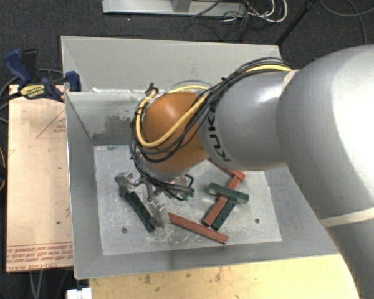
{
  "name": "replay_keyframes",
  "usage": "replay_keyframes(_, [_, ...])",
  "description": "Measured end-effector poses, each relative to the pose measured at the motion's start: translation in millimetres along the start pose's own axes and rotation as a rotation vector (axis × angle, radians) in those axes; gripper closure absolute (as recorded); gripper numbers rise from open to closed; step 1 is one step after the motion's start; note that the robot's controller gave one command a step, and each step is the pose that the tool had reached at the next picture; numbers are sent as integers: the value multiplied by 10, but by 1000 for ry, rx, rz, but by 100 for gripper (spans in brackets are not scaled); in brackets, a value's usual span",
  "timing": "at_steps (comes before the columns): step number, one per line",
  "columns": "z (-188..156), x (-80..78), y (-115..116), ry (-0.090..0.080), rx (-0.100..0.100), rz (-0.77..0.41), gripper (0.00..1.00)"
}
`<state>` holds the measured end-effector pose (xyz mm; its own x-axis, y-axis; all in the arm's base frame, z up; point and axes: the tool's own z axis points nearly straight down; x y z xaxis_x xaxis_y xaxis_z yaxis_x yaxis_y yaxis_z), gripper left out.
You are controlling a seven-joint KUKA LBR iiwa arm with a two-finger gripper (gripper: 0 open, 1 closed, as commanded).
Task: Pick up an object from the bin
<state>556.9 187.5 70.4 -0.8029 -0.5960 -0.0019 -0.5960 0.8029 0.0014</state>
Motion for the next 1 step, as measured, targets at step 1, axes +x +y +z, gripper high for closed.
replay_keyframes(1, [-316, -112, 13, -5, 2, -1, 0])
